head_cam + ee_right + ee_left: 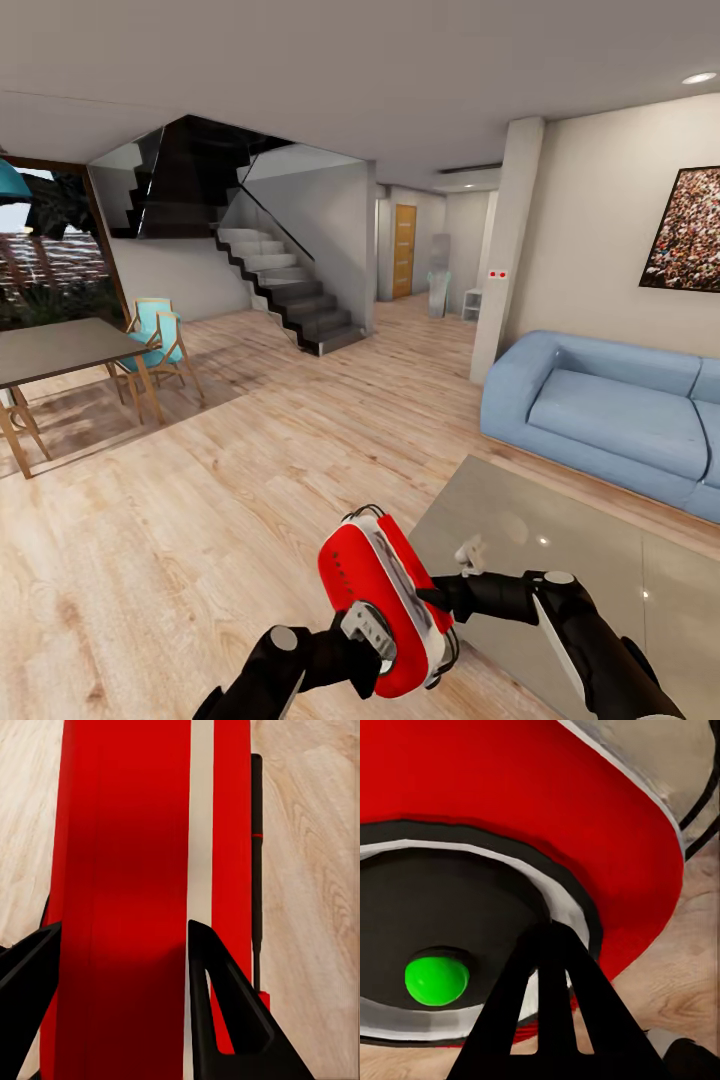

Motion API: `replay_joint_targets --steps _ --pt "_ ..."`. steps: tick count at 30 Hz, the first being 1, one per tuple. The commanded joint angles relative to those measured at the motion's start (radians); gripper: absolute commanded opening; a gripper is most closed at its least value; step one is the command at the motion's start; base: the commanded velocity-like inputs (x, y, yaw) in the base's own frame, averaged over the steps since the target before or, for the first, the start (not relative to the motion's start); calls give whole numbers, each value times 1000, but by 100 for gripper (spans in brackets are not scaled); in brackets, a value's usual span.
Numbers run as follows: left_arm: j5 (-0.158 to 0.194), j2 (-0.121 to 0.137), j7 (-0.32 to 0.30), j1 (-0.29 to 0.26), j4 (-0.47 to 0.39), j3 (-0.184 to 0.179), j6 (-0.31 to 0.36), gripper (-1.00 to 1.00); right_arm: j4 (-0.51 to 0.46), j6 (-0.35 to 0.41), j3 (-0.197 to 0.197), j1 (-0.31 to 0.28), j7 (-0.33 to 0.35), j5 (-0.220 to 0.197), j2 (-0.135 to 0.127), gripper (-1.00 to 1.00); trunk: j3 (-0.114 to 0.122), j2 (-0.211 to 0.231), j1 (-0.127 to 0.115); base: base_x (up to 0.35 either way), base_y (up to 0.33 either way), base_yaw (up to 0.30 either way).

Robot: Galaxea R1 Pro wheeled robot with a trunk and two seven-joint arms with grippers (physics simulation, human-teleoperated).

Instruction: Turn on the radio receiver that's on the table in the living room.

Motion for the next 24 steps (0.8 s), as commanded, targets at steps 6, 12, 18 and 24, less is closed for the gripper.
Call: replay_joint_targets --steps 6,12,18,24 --pt "6 7 -5 0 0 -18 2 -100 -1 10 0 0 4 -33 1 -100 0 0 0 0 0 0" --pt "4 11 -6 0 -1 -18 2 -100 -1 10 0 0 4 -33 1 -100 0 0 0 0 0 0" --pt "-52 27 -5 0 -7 -19 2 -100 1 9 -3 0 -6 -32 1 -100 0 0 0 0 0 0" --pt "-145 34 -4 0 -20 1 2 -100 4 3 -16 0 -39 -30 1 -100 0 0 0 0 0 0"
